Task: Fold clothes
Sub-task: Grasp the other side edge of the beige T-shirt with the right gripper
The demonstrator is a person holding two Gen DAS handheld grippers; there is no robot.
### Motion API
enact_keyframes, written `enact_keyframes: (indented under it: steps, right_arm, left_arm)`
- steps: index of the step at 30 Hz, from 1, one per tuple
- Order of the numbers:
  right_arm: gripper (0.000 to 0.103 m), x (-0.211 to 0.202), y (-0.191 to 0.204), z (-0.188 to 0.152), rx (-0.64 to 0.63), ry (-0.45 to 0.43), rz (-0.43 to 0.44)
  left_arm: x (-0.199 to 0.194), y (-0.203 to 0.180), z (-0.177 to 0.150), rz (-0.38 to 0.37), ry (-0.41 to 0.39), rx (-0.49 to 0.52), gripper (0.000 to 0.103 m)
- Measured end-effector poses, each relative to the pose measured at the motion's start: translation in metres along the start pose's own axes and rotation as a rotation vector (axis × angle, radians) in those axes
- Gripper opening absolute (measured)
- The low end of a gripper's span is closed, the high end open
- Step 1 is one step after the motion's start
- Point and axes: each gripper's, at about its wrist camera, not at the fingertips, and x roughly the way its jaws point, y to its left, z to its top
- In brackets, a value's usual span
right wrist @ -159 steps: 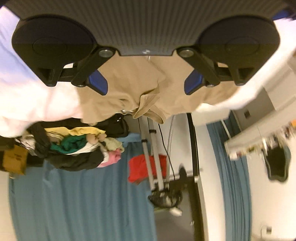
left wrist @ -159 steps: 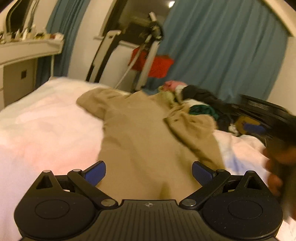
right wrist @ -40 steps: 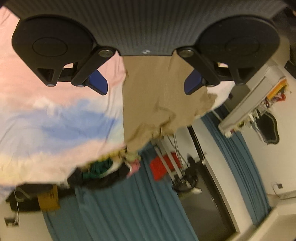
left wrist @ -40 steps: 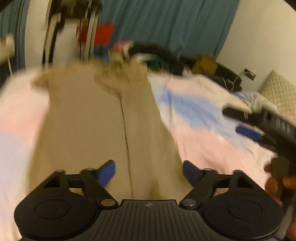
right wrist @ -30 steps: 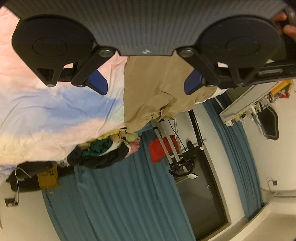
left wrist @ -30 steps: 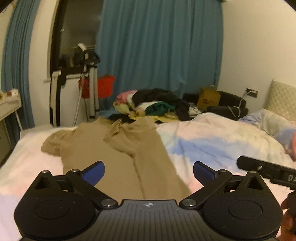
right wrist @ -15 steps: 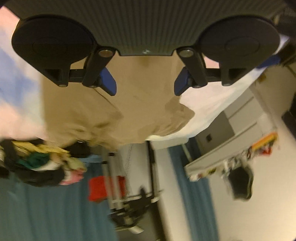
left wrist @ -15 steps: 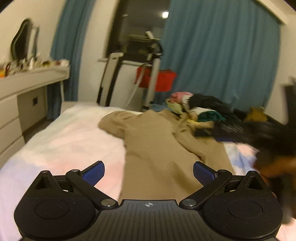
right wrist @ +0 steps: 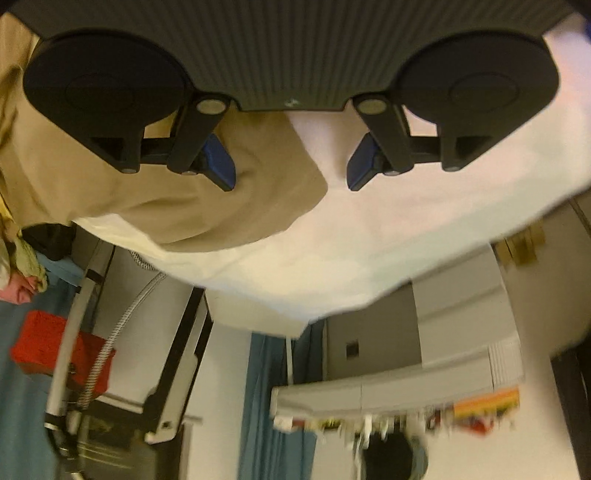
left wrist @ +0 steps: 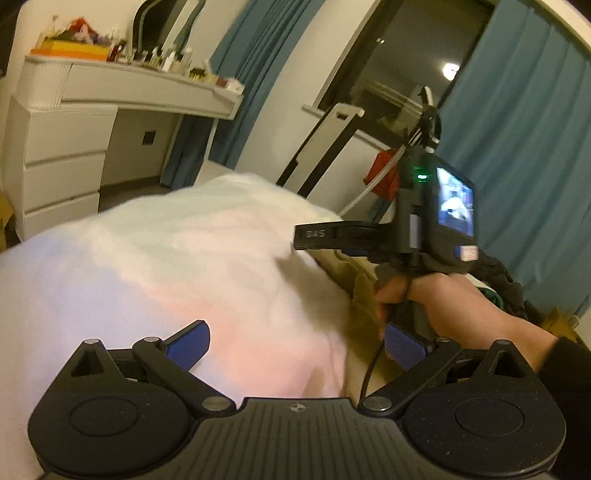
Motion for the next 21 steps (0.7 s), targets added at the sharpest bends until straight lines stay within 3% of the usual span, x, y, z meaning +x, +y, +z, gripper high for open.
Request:
enact_keyframes:
  steps: [2, 4, 8, 13, 17, 21]
  right_arm:
    - [0.044, 0.008, 0.002, 0.0, -0.017, 0.028, -0.012]
    - [0.01, 0.007, 0.001, 0.003, -0.029, 0.036, -0.032]
    - [0.01, -0.022, -0.013, 0.015, -0.012, -0.017, -0.074]
    - [0.009, -0.089, -0.059, 0.015, 0.132, -0.206, -0.187]
    - [0.009, -0.138, -0.115, -0.017, 0.326, -0.346, -0.326]
    - [0.009, -0.158, -0.172, -0.073, 0.526, -0.367, -0.492]
  left_arm:
    - [0.002, 0.007, 0.001, 0.01, -0.004, -0.016, 0.102]
    - [0.004, 0.013, 0.002, 0.018, -0.008, -0.031, 0.102]
    - [-0.003, 0.001, -0.004, -0.03, -0.012, -0.003, 0.102]
    - [-0.013, -0.015, -0.011, -0.089, -0.016, 0.032, 0.102]
    - [-0.021, -0.027, -0.017, -0.136, -0.02, 0.06, 0.102]
    - [-0.022, -0.043, -0.028, -0.182, -0.012, 0.1, 0.102]
